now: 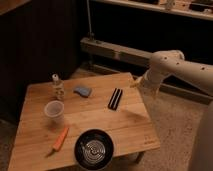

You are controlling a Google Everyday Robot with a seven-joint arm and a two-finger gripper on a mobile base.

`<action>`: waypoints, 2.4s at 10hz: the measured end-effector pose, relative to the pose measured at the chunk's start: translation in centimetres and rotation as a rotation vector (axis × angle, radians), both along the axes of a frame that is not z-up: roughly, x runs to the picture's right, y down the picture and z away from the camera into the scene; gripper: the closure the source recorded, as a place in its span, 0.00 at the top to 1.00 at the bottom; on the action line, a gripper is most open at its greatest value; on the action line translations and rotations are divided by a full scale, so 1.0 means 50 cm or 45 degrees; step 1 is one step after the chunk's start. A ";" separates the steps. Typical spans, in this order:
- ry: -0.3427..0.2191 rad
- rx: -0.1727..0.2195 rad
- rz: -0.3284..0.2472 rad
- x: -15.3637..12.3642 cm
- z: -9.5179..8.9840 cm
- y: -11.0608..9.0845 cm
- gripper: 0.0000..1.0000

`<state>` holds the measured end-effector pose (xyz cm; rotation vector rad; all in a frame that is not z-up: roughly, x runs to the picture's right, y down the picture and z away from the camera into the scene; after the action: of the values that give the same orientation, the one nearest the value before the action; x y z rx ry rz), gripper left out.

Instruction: Place the eraser in the ceramic cup

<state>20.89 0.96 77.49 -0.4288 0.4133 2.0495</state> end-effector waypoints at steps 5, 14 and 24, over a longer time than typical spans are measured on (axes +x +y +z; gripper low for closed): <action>0.002 0.000 0.001 0.002 0.000 0.000 0.80; 0.008 0.001 -0.001 0.003 -0.001 -0.001 0.80; -0.212 0.035 -0.058 -0.116 0.111 -0.242 0.80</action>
<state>15.07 -11.14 83.03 -0.5633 0.2914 1.9563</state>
